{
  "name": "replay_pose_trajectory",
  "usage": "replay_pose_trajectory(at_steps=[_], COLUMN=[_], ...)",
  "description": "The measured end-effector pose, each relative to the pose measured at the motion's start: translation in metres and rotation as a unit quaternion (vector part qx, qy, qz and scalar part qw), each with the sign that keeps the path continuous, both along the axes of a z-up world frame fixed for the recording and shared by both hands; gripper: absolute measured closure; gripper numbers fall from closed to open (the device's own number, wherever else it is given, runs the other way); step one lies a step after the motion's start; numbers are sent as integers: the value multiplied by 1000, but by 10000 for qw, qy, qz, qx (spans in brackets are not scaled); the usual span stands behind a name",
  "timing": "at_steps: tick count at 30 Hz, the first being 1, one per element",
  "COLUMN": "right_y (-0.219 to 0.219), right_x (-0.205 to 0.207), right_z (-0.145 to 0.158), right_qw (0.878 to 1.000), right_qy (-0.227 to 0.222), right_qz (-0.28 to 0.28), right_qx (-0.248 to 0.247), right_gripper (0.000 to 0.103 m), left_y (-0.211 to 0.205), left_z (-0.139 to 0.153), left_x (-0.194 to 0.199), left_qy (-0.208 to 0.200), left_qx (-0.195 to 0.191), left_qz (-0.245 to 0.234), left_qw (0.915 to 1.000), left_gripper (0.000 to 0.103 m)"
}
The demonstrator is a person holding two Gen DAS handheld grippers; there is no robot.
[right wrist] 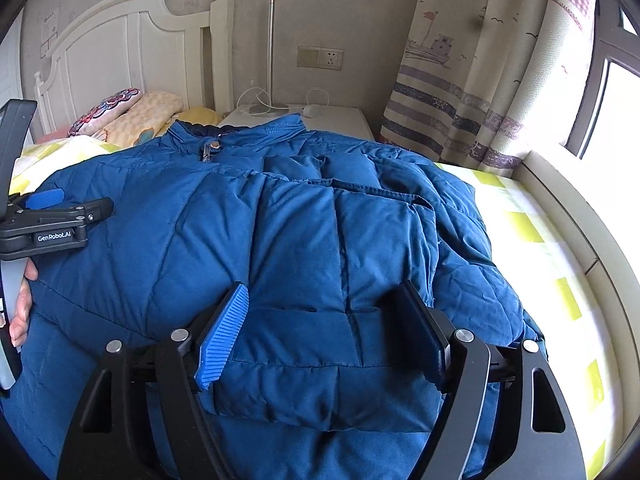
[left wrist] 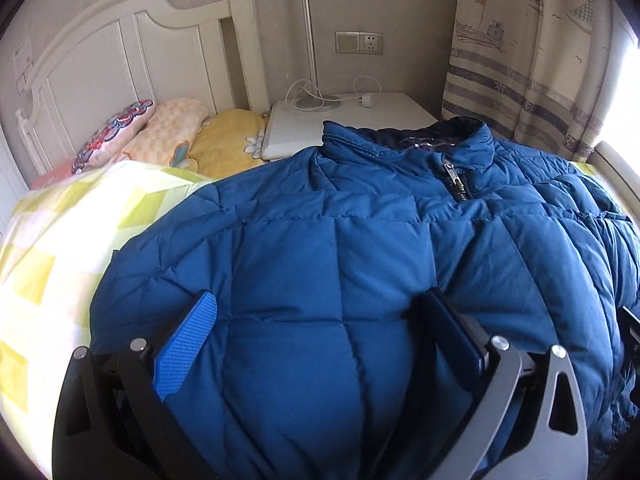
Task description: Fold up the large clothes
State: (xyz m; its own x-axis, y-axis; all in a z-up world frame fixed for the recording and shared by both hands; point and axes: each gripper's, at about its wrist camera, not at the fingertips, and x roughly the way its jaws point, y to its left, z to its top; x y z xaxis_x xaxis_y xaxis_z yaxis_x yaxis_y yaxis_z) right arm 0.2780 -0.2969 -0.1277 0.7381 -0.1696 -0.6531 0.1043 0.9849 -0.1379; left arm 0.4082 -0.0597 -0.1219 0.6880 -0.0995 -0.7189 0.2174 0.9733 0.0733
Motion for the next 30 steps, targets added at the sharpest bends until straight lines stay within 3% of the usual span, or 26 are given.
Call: replay_pose_trajectory(at_steps=[2, 6, 8, 13, 16, 18, 22, 24, 27, 30], right_y=[-4, -10, -5, 28, 33, 33, 25, 27, 27, 27], right_x=[-7, -37, -35, 26, 71, 92, 90, 91, 90, 91], right_z=[5, 34, 49, 61, 37, 2, -3, -5, -5, -7], right_qw=[9997, 9911, 9891, 9969, 9997, 9986, 9992, 9991, 9991, 9992], right_qy=[-207, -1230, -1391, -728, -96, 353, 296, 307, 311, 306], right_qz=[-37, -266, -189, 285, 211, 201, 255, 250, 244, 241], right_qx=[128, 434, 436, 20, -91, -336, -121, -127, -131, -125], right_gripper=[30, 29, 29, 29, 29, 25, 25, 25, 25, 24], left_y=[-1, 2, 3, 3, 4, 4, 4, 8, 36, 74], left_z=[-1, 1, 1, 1, 1, 1, 2, 9, 30, 31], left_x=[1, 0, -2, -2, -2, -3, -4, -12, -21, -12], left_qy=[1, 4, 3, 4, 6, -7, -65, -330, -762, -546], left_qx=[1, -36, -32, -55, -62, -94, -73, -94, -545, -1103], left_qz=[1, 6, 4, 4, 3, -6, 19, 98, 407, 943], left_qw=[10000, 10000, 10000, 10000, 10000, 10000, 10000, 9994, 9948, 9879], left_gripper=[2, 2, 2, 2, 2, 2, 2, 2, 2, 3])
